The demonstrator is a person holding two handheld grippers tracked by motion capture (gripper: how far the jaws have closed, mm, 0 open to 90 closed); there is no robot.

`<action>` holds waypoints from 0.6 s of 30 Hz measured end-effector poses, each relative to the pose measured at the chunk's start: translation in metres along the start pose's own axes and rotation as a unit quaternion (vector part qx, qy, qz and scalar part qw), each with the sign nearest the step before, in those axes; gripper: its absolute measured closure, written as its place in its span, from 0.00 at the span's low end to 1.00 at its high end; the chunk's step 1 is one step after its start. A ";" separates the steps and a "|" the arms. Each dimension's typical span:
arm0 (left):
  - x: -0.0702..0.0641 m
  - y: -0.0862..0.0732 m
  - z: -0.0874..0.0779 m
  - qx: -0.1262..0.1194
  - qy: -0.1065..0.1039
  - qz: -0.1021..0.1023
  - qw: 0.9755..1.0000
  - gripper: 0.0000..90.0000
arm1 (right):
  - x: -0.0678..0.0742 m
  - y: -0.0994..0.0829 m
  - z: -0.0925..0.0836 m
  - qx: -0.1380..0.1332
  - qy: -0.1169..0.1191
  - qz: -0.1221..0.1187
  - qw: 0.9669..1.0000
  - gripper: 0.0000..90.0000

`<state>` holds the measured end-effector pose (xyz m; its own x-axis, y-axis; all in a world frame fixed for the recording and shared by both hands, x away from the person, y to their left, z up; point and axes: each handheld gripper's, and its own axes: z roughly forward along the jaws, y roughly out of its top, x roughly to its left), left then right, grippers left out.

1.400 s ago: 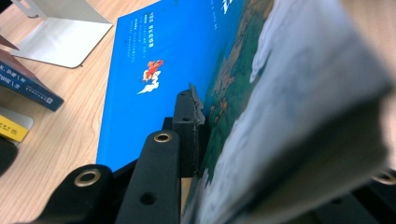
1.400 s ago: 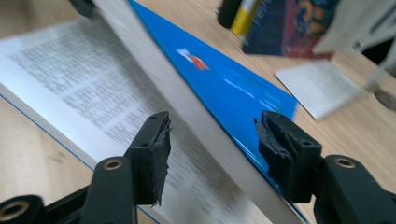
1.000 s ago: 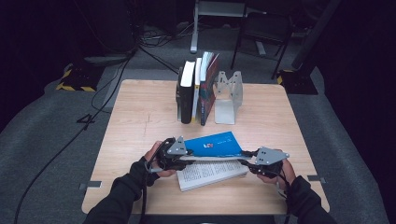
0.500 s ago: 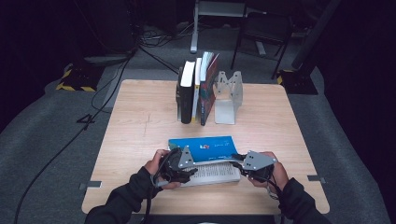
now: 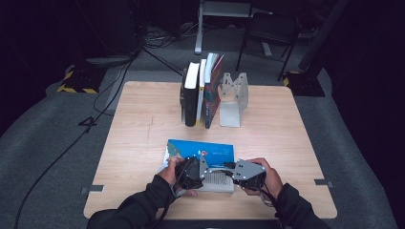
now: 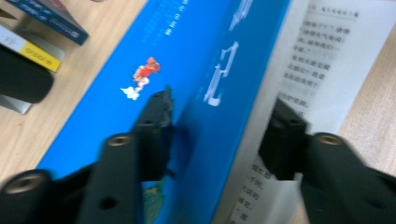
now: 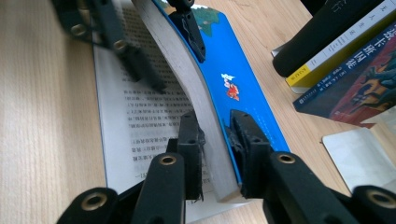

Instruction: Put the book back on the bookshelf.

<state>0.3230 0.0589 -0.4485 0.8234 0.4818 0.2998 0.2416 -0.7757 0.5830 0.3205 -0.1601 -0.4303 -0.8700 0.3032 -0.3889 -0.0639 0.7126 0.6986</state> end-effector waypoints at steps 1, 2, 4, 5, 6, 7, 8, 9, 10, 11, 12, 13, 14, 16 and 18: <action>0.003 -0.002 -0.002 -0.006 -0.003 -0.005 1.000 0.69 | 0.000 0.000 0.000 -0.003 0.002 0.002 1.000 0.82; 0.005 -0.003 -0.003 -0.011 -0.008 -0.003 1.000 0.73 | -0.002 -0.002 0.000 -0.006 0.006 0.001 1.000 0.80; 0.005 -0.005 -0.003 -0.011 -0.011 0.009 1.000 0.78 | -0.006 -0.005 0.001 -0.023 0.009 0.012 1.000 0.71; 0.006 -0.006 -0.003 -0.012 -0.013 0.009 1.000 0.80 | -0.010 -0.008 0.002 -0.036 0.011 0.023 0.999 0.62; 0.007 -0.007 -0.003 -0.017 -0.019 0.008 1.000 0.81 | -0.015 -0.012 0.004 -0.031 0.013 0.027 0.999 0.57; 0.010 -0.008 -0.004 -0.019 -0.024 0.007 1.000 0.82 | -0.021 -0.016 0.007 -0.022 0.024 0.028 0.999 0.55; 0.013 -0.009 -0.005 -0.024 -0.031 0.004 0.999 0.84 | -0.025 -0.022 0.010 -0.017 0.025 0.029 0.999 0.55; 0.017 -0.010 -0.007 -0.026 -0.042 0.001 0.999 0.84 | -0.030 -0.028 0.013 -0.016 0.026 0.035 0.999 0.56; 0.020 -0.011 -0.007 -0.023 -0.056 0.001 0.998 0.84 | -0.034 -0.032 0.016 -0.014 0.032 0.039 0.999 0.57; 0.020 -0.011 -0.007 -0.023 -0.056 0.001 0.998 0.84 | -0.037 -0.036 0.019 -0.017 0.035 0.040 0.998 0.62; 0.023 -0.014 -0.008 -0.030 -0.065 -0.001 0.997 0.84 | -0.037 -0.036 0.019 -0.017 0.035 0.040 0.998 0.62; 0.024 -0.015 -0.009 -0.034 -0.069 0.000 0.997 0.84 | -0.041 -0.038 0.021 -0.024 0.041 0.046 0.998 0.67; 0.026 -0.016 -0.010 -0.032 -0.074 0.001 0.997 0.84 | -0.042 -0.039 0.023 -0.034 0.055 0.041 0.997 0.72; 0.028 -0.018 -0.010 -0.032 -0.080 -0.005 0.996 0.80 | -0.040 -0.036 0.023 -0.035 0.050 0.022 0.998 0.74; 0.026 -0.017 -0.008 -0.018 -0.070 -0.002 0.997 0.74 | -0.035 -0.034 0.022 -0.028 0.042 0.009 0.999 0.76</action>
<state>0.3362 0.0883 -0.4446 0.8869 0.4210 0.1903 0.2284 -0.7576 0.6115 0.3640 -0.1806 -0.4536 -0.9088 0.2608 -0.3256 -0.0725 0.6698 0.7390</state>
